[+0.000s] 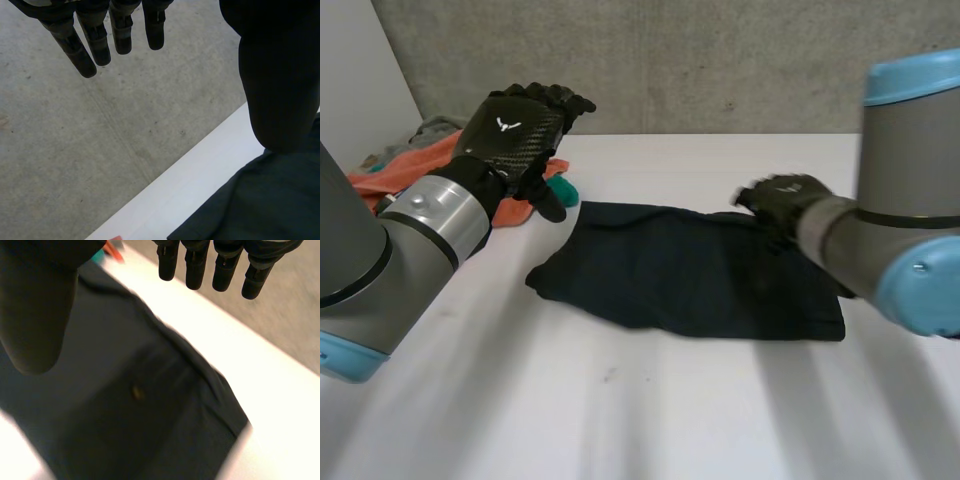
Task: Fold the laundry.
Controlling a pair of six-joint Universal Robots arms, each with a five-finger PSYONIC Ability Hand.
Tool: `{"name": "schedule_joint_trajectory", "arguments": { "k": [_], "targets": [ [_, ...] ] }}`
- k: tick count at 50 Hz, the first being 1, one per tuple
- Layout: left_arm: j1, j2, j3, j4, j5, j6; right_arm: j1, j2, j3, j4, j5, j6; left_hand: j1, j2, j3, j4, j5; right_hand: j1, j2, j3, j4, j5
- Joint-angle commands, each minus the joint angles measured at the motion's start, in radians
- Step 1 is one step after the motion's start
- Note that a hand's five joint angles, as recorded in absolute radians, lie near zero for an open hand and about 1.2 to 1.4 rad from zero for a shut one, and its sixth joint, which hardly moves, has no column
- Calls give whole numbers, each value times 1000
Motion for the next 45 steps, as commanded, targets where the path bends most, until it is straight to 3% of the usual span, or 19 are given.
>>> {"name": "schedule_joint_trajectory", "arguments": {
  "k": [1, 8, 13, 22, 24, 25, 31, 39, 42, 45],
  "targets": [
    [-16, -9, 3, -12, -3, 2, -122, -130, 294, -143, -35, -29, -38, -35, -36, -34, -54, 84, 99, 103, 104, 85],
    [-16, -14, 2, -12, -5, 4, -171, -182, 550, -359, -108, -57, -38, -35, -36, -34, -54, 166, 182, 186, 186, 167],
    [-21, -22, 3, -12, -6, 4, -177, -155, 609, -476, -99, -65, -38, -35, -36, -34, -54, 213, 229, 233, 233, 214],
    [-23, -25, 0, -9, -6, 4, -188, -81, 629, -531, -43, -78, -38, -35, -36, -34, -54, 260, 275, 279, 280, 261],
    [-23, -25, -1, -7, -6, 4, -192, -75, 632, -549, -41, -79, -38, -35, -36, -34, -54, 549, 564, 568, 569, 550],
    [-23, -25, -1, -6, -6, 4, -202, -73, 637, -574, -39, -82, -38, -35, -36, -34, -54, 1167, 1183, 1187, 1187, 1168],
    [-23, -22, -3, -6, -6, 4, -275, -168, 678, -617, -44, -97, -38, -35, -36, -34, -54, 1173, 1189, 1193, 1194, 1175],
    [-19, -22, -3, -6, -6, 4, -504, -217, 631, -562, -213, -328, -38, -35, -36, -34, -54, 1173, 1189, 1193, 1194, 1175],
    [-19, -22, -3, -6, -6, 4, -518, -208, 588, -536, -237, -385, -38, -35, -36, -34, -54, 1173, 1189, 1193, 1194, 1175],
    [-18, -22, -3, -6, -6, 4, -445, -193, 517, -507, -243, -425, -38, -35, -36, -34, -54, 1173, 1189, 1193, 1194, 1175]
  ]
}}
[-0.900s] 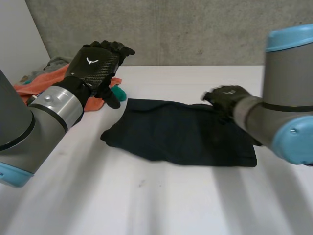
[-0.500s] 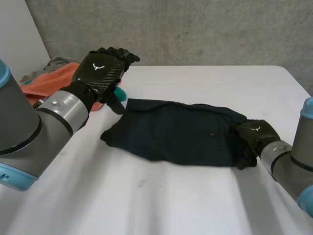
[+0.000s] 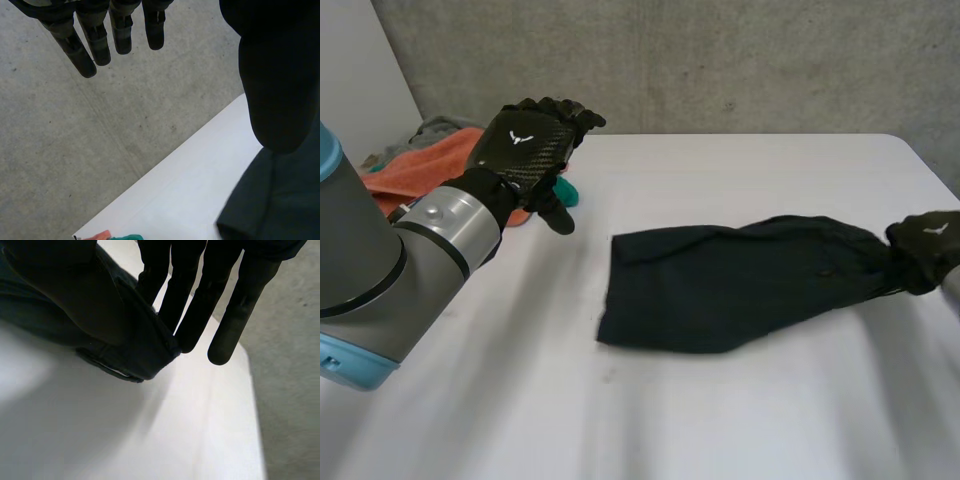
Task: Fold the laundry.
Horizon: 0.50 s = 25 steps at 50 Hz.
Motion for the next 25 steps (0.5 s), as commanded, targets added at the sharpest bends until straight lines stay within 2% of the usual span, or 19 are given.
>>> {"name": "schedule_joint_trajectory", "arguments": {
  "k": [1, 7, 8, 12, 17, 19, 22, 25],
  "targets": [
    [2, 0, 0, 0, 0, 0, 66, 25, -124, 57, -42, -110, -38, -35, -36, -34, -54, 344, 245, 217, 206, 228],
    [8, 2, 0, 0, -3, 0, 285, 28, -185, 11, -58, -118, -38, -35, -36, -34, -54, 344, 245, 217, 206, 228],
    [11, 2, 2, 0, -6, 0, 355, 31, -191, -18, -77, -123, -38, -35, -36, -34, -54, 344, 245, 217, 206, 228],
    [17, 5, 2, 0, -11, -3, 509, 96, -194, -92, -158, -152, -38, -35, -36, -34, -54, 344, 245, 217, 206, 228],
    [23, 8, 0, 0, -12, -5, 646, 197, -204, -115, -267, -213, -38, -35, -36, -34, -54, 344, 245, 217, 206, 228],
    [25, 9, 2, 0, -12, -5, 672, 232, -223, -109, -275, -230, -38, -35, -36, -34, -54, 344, 245, 217, 206, 228],
    [25, 9, 0, 0, -12, -2, 701, 274, -263, -74, -235, -244, -38, -35, -36, -34, -54, 344, 245, 217, 206, 228],
    [25, 8, 2, 0, -12, 0, 704, 269, -282, -54, -177, -200, -38, -35, -36, -34, -54, -555, -653, -681, -693, -671]
  ]
}}
